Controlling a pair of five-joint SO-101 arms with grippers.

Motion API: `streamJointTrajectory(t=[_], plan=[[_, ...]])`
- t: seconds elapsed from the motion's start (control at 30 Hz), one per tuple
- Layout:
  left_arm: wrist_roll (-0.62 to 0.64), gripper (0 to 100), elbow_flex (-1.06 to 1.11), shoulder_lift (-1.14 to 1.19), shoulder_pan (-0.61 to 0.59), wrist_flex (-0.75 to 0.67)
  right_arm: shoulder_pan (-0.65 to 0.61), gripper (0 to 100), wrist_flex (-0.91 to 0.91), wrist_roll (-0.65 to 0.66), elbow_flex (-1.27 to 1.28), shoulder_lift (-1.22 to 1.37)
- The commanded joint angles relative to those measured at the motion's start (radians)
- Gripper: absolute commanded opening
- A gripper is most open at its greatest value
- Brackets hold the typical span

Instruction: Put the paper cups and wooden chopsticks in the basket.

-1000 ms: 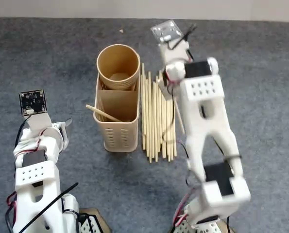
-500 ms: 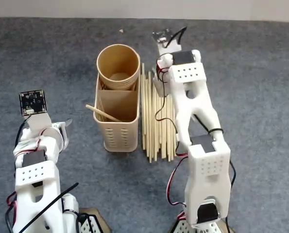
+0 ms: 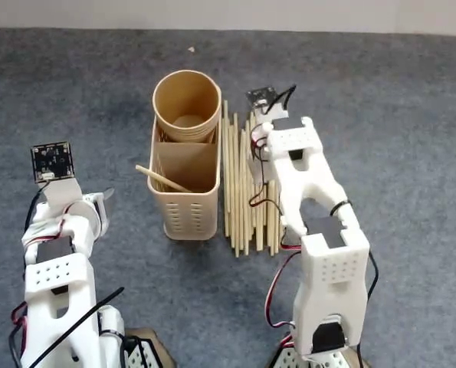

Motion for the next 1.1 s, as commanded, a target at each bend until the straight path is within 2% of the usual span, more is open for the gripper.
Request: streamJointTrajectory(t=[0.0, 0.13, 0.77, 1.07], plan=[[-0.003, 30, -0.004, -0.015, 0.019, -0.017, 0.012, 19.0, -0.018, -0.006, 0.024, -0.022], [-0.003, 30, -0.004, -0.015, 0.019, -0.017, 0.028, 0.0, -0.015, -0.032, 0.018, -0.027], [-0.003, 30, -0.004, -0.015, 0.019, -0.017, 0.028, 0.5, 0.028, -0.081, 0.013, -0.631], [-0.003, 30, -0.004, -0.015, 0.019, -0.017, -0.067, 0.5, -0.17, -0.087, -0.022, -0.811]])
